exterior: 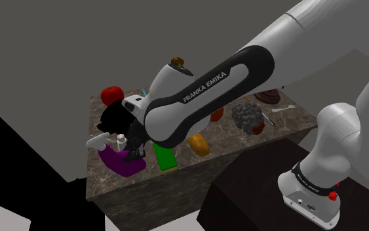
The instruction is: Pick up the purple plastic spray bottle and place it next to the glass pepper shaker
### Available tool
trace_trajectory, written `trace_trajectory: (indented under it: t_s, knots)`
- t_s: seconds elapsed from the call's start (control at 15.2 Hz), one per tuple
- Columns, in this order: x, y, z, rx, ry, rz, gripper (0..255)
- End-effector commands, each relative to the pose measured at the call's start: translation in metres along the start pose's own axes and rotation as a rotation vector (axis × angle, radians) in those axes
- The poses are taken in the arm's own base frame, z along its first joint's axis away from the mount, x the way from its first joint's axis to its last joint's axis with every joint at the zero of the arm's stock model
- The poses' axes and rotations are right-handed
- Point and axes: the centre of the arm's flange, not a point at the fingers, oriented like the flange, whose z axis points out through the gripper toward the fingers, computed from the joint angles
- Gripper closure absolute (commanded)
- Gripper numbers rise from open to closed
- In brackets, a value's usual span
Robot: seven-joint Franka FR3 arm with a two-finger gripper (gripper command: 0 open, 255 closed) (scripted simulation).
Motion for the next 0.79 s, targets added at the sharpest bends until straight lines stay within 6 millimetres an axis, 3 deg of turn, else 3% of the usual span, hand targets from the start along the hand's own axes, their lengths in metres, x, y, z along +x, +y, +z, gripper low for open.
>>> trace_trajectory:
  t_s: [0.0,0.13,0.2,0.53,0.73]
  knots:
    - [-0.002,0.000,0.002,0.002,-0.005,0.001,255]
    - [-0.002,0.000,0.002,0.002,-0.005,0.001,255]
    - [-0.002,0.000,0.002,0.002,-0.005,0.001,0]
    - [-0.002,0.000,0.002,0.002,-0.005,0.001,0]
    - [-0.002,0.000,-0.037,0.002,-0.005,0.001,0]
